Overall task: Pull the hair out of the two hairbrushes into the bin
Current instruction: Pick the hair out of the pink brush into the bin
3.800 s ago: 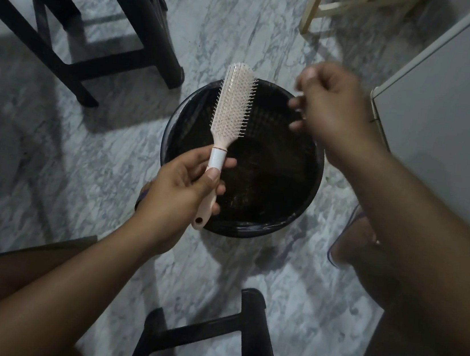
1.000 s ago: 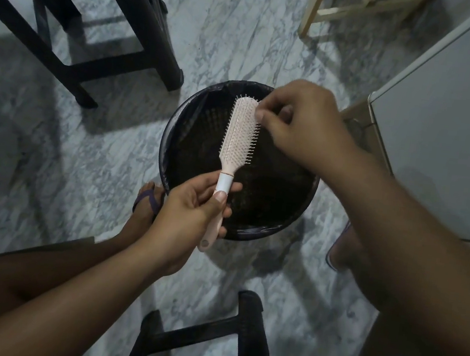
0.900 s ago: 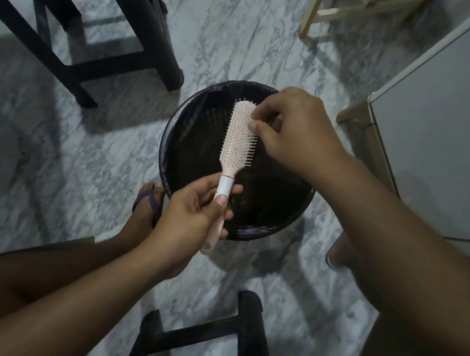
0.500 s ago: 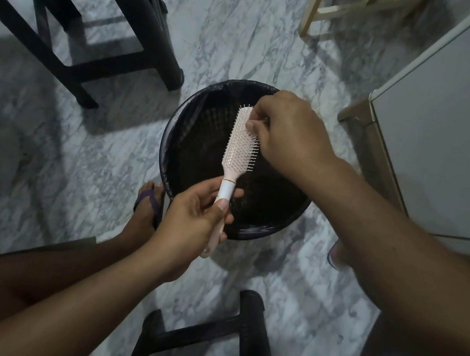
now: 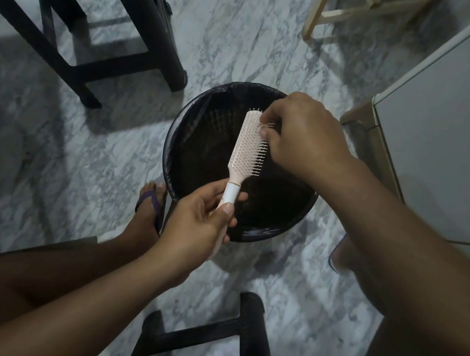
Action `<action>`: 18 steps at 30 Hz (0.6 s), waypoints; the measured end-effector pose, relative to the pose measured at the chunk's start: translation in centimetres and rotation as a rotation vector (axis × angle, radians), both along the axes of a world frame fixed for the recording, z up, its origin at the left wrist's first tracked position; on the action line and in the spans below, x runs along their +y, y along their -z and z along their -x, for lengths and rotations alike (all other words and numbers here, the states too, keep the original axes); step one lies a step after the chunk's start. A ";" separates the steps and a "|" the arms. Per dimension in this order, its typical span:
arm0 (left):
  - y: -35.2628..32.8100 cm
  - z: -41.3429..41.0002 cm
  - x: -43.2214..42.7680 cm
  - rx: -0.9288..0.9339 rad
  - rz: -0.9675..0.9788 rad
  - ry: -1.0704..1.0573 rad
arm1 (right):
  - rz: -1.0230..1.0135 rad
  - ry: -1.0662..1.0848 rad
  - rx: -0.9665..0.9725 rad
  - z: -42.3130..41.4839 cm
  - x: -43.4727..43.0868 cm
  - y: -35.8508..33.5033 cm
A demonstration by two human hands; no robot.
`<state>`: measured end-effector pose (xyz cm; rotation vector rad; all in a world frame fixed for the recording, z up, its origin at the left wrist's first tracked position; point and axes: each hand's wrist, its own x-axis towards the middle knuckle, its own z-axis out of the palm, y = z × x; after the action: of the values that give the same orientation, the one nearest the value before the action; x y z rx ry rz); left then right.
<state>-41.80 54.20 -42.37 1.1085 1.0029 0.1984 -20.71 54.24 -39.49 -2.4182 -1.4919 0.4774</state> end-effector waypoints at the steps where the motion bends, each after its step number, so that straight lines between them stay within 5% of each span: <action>1: 0.0 0.1 0.0 0.010 -0.034 0.018 | 0.001 -0.004 -0.028 0.0 -0.1 0.0; 6: 0.2 0.2 0.5 0.026 -0.112 0.062 | -0.056 0.051 -0.008 0.3 -0.4 0.2; 14: 0.2 -0.3 0.5 -0.042 0.045 -0.033 | -0.300 0.305 0.401 -2.7 0.4 -0.8; 18: 0.1 -0.4 0.8 -0.087 0.072 -0.051 | -0.177 0.341 0.433 -2.8 0.1 0.0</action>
<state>-41.42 54.98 -42.43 1.0015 0.9542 0.2484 -17.90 54.35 -39.52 -2.1859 -0.8847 0.7005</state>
